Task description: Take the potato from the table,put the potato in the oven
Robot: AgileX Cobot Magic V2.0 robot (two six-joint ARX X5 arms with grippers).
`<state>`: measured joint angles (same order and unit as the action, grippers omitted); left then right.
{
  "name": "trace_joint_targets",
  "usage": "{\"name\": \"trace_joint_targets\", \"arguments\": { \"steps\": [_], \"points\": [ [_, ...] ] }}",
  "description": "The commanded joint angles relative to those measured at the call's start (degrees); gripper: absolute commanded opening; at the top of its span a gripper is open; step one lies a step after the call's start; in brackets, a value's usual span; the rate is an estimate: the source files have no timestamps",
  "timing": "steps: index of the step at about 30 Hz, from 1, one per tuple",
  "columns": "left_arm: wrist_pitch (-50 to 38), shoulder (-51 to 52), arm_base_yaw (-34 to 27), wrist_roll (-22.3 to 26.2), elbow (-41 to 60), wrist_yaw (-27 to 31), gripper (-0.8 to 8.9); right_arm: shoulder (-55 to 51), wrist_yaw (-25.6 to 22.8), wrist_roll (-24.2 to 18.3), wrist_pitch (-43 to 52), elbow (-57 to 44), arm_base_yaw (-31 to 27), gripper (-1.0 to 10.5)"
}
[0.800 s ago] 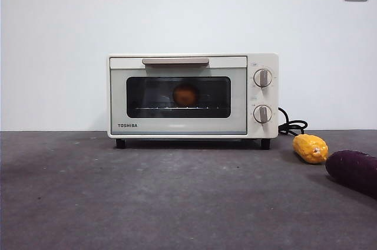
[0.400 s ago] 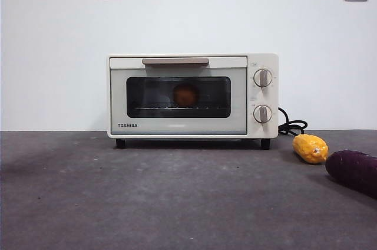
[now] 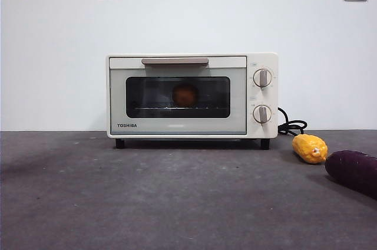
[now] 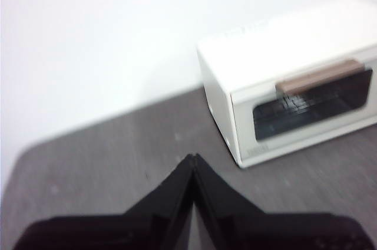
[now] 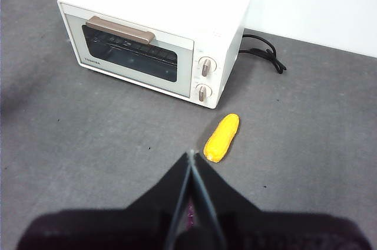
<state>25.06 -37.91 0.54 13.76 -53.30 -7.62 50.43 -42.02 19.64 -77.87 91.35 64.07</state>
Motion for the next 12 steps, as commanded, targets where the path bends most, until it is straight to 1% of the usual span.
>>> {"name": "trace_joint_targets", "arguments": {
  "steps": [1,5,12],
  "points": [
    [-8.5,5.7,-0.1,0.5,11.1,0.1,-0.04,-0.1,-0.2,-0.3,-1.2,-0.5,0.1,0.0],
    [-15.2,13.0,-0.1,-3.2,23.4,0.2,-0.04,-0.1,-0.2,-0.3,-1.2,-0.5,0.1,0.0],
    [-20.6,21.0,-0.1,-4.0,37.2,0.2,-0.04,-0.1,-0.2,-0.3,-1.2,-0.5,0.1,0.0]
  ]
}}
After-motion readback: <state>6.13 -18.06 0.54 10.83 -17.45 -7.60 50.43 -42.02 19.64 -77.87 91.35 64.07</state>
